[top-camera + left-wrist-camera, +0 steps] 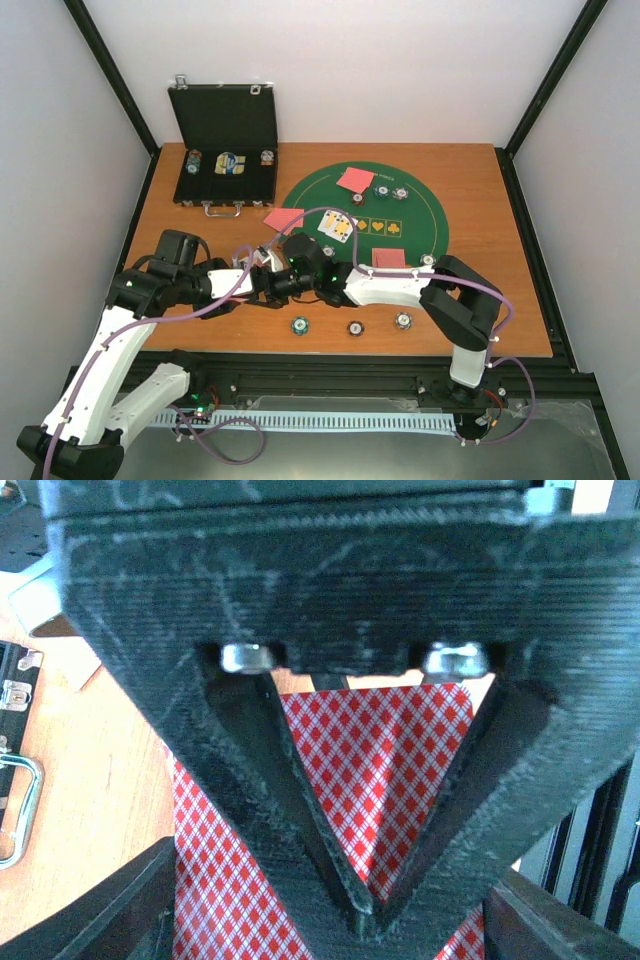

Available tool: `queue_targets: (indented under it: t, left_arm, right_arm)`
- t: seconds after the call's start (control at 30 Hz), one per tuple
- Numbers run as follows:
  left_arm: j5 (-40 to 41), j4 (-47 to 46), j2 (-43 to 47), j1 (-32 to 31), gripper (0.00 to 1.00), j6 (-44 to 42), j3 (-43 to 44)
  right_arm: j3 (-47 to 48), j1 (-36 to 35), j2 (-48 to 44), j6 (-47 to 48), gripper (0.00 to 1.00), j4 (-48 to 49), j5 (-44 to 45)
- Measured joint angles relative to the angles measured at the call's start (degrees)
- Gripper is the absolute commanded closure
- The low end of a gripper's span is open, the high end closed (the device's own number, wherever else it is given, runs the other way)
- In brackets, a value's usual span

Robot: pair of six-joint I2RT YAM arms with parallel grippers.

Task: Distribute texas hold em gaming equipment

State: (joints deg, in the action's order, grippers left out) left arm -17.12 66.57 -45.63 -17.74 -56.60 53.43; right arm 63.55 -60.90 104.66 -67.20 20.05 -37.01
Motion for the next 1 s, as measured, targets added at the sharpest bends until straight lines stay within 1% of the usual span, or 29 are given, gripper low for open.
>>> queue_targets:
  t: [0.3,0.57,0.73,0.87,1.0]
  left_arm:
    - [0.1,0.3,0.0,0.0,0.63,0.0,0.0]
    - [0.0,0.3,0.0,0.0,0.63,0.0,0.0]
    - [0.0,0.3,0.0,0.0,0.63,0.0,0.0]
    - [0.0,0.4,-0.3,0.0,0.63,0.0,0.0]
    - [0.0,0.8,-0.4,0.0,0.63,0.0,0.0]
  right_arm:
    - [-0.1,0.2,-0.2,-0.3,0.38,-0.1,0.2]
    - [-1.9,1.8,-2.9,0.5,0.41,-1.6,0.2]
    - [-3.3,2.1,-4.3,1.0,0.44,-1.9,0.4]
    - [-4.4,2.3,-5.3,1.5,0.44,-2.2,0.7]
    - [-5.7,2.4,-6.1,1.6,0.37,-2.3,0.8]
